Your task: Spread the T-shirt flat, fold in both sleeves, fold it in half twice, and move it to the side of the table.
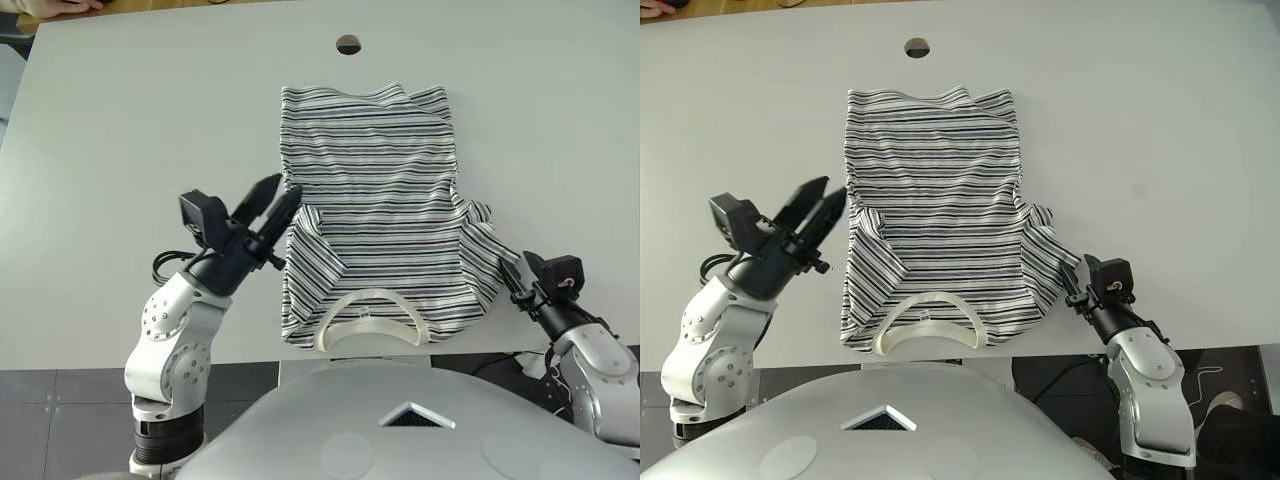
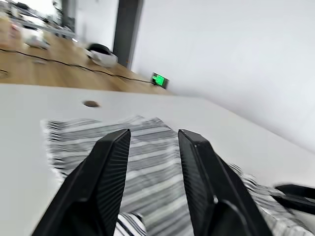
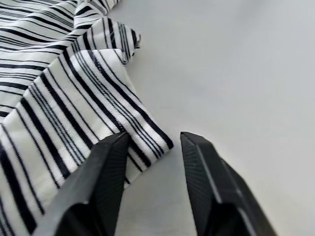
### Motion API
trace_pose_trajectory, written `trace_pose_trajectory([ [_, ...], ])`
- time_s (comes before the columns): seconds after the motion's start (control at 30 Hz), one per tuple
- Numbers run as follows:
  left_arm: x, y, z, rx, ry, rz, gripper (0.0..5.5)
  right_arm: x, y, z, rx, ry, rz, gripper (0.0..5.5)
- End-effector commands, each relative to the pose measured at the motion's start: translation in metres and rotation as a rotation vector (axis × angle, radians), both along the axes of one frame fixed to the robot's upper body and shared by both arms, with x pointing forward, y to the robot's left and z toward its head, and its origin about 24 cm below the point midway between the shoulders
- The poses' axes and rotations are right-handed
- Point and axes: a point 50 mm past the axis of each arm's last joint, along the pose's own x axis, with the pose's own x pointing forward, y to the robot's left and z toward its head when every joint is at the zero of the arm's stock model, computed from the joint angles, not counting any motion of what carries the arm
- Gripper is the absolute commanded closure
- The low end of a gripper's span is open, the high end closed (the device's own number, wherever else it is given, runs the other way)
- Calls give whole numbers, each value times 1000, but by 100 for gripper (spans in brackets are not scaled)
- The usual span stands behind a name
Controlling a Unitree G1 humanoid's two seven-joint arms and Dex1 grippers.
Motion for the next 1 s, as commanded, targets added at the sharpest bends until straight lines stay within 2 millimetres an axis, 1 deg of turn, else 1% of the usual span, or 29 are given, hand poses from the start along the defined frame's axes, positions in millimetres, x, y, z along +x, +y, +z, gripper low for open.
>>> trace_pose_trajectory([
  [0.03,11,12,-1,58,-27,139,371,-22,-5,-23,-6,184,-23,432],
  [0.07,12,13,-2,86,-33,168,371,-20,-5,-21,-11,170,-19,444],
  [0.1,13,14,-3,110,-39,188,371,-18,-5,-18,-14,155,-14,468],
  [0.2,14,14,-9,173,-45,232,414,-9,0,-9,-11,77,20,518],
  [0.23,14,13,-9,187,-49,239,437,-7,1,-5,-3,48,30,539],
  [0.37,14,13,-12,204,-55,252,494,6,12,15,-15,-99,90,540],
  [0.43,14,14,-15,212,-49,253,523,10,27,31,13,-187,190,540],
  [0.5,14,13,-20,218,-35,249,538,8,44,37,6,-210,302,540],
  [0.57,13,13,-23,221,-24,247,538,7,57,35,-16,-200,399,540],
  [0.73,13,13,-31,225,4,233,538,11,83,30,-39,-193,544,540],
  [0.8,13,13,-32,227,7,236,538,13,99,21,-27,-169,615,540],
  [0.83,13,14,-32,229,6,236,538,13,103,15,-27,-152,631,540],
  [0.93,13,14,-31,236,2,231,538,13,105,3,-31,-124,618,540],
  [1.0,11,14,-31,241,-2,229,540,12,105,2,-11,-119,618,501],
])
